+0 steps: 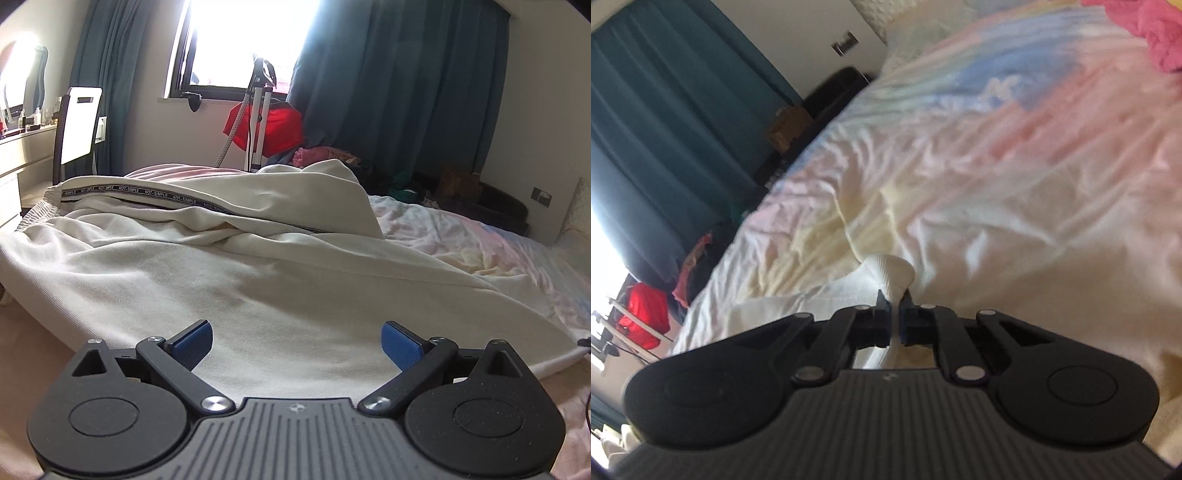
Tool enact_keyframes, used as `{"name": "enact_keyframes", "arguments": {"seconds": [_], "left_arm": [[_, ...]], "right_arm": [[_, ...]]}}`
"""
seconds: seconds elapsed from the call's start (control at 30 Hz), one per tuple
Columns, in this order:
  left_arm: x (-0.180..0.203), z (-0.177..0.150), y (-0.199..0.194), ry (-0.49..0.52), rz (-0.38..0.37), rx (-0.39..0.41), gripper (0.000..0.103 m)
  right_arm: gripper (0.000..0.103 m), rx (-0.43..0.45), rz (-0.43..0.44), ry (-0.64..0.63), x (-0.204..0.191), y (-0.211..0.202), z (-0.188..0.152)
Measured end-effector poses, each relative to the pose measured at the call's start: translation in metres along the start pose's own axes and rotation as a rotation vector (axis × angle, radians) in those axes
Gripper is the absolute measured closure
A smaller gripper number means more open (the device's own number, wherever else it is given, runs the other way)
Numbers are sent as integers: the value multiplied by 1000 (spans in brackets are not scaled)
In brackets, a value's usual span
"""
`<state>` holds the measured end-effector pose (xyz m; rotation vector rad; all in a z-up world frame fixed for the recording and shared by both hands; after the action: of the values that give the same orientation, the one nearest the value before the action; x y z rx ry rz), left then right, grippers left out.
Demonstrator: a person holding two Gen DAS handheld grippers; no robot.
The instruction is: Fold clothes
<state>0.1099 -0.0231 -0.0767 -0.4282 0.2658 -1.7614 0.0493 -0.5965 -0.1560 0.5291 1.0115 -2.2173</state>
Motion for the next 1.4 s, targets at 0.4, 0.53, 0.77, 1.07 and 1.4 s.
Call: {"name": "enact_keyframes", "arguments": {"seconds": [0.4,0.53,0.77,1.07,1.4], "left_arm": [[-1,-1,-9,-18,1,-21,4],[-5,-4,-16,-46,8,-35,4],[-16,-10,-13,-22,91,-57,4],[-9,0,5,65,141,-56,4],[37,45,77,217,127,-14,4]], "right_arm": [[14,16,131,-20,-52,-74,-5],[14,96,214,-139,-87,-126,-11],[14,159,299,-407,-133,-192,-64],[15,72,381,-513,-147,-190,-99],[15,36,385,-549,-155,-180,-111]]}}
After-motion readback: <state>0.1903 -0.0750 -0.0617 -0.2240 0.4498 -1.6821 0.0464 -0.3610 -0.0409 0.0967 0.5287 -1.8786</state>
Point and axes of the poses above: each gripper's, at about its wrist camera, not at the fingertips, and y roughly the way its jaws point, x to its right, z to its top, the point moved 4 cm from there along y, roughly the way its jaws point, and after that the axes turned 6 degrees about x, right-handed, at the moved point
